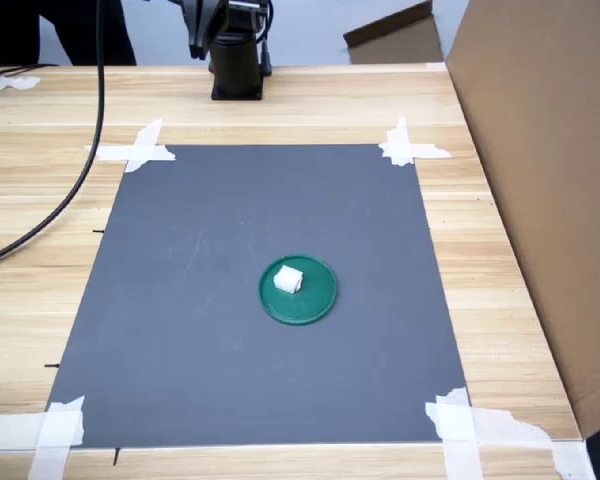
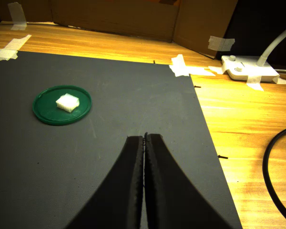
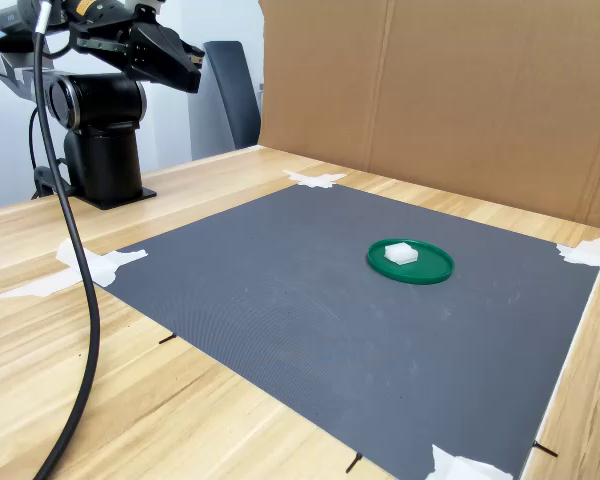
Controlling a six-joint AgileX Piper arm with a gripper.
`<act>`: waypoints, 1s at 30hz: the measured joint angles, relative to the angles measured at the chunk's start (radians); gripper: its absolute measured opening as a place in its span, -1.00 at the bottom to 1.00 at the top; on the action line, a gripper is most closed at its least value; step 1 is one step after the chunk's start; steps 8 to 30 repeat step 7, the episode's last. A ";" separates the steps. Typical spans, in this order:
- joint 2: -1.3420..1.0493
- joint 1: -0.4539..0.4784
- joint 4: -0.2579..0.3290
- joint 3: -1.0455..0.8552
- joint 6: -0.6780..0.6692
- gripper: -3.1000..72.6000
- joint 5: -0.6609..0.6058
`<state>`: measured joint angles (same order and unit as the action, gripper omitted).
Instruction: Grasp a white terminal and put it in the green lid.
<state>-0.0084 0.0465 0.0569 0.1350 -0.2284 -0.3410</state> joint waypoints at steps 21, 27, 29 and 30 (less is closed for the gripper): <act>-0.003 0.001 -0.001 -0.002 -0.001 -0.99 -0.009; -0.003 0.001 -0.001 -0.002 -0.001 -0.99 -0.009; -0.003 0.001 -0.001 -0.002 -0.001 -0.99 -0.009; -0.003 0.001 -0.001 -0.002 -0.001 -0.99 -0.009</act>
